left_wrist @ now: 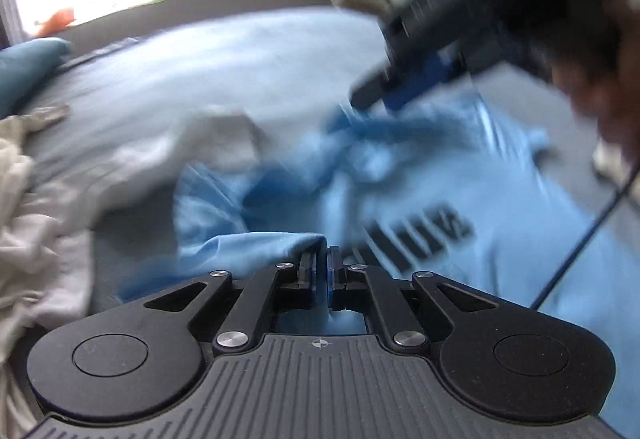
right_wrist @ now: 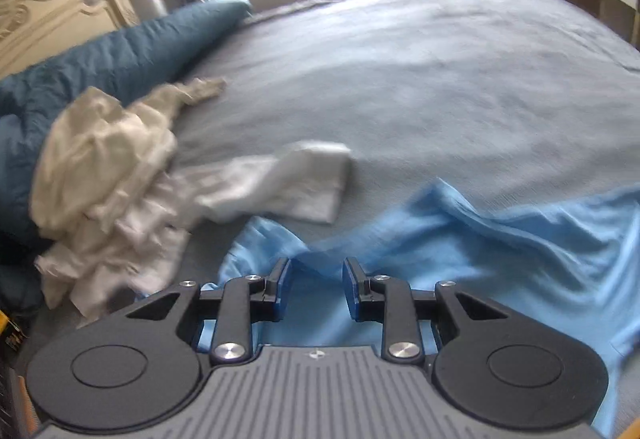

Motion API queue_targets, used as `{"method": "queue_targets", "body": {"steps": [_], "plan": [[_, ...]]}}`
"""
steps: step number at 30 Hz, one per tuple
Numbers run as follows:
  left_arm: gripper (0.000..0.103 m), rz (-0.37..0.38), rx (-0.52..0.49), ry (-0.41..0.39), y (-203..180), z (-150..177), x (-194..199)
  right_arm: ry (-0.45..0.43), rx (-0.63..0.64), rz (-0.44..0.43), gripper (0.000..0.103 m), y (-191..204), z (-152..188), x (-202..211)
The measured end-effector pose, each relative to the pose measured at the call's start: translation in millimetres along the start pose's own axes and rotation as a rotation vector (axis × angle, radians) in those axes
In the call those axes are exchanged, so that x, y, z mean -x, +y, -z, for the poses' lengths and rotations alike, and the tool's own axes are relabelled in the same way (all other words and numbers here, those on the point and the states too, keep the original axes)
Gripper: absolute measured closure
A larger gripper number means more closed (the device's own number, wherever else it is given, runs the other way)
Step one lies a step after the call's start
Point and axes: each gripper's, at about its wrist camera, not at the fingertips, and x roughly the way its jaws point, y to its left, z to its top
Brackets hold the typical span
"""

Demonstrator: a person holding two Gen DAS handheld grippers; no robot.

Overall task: Fold clothes
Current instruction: 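Pinch the light-blue shirt with the left gripper while the right gripper hovers open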

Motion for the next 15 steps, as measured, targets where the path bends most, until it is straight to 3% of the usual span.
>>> {"method": "queue_targets", "body": {"steps": [1,3,9,11,15], "plan": [[0.08,0.013,-0.013,0.024,-3,3,-4,0.019,0.011,0.004,0.072,-3,3,-3],[0.074,0.005,-0.029,0.035,-4,8,-4,0.056,0.038,0.004,0.071,-6,8,-9],[0.058,0.021,0.015,0.058,6,8,16,0.102,0.293,-0.139,0.071,42,2,-25],[0.046,0.037,0.071,0.06,14,8,26,0.1,0.383,-0.167,0.071,58,-1,-27],[0.043,0.064,0.226,0.056,38,18,52,0.112,0.432,-0.182,0.071,70,2,-27]]}}
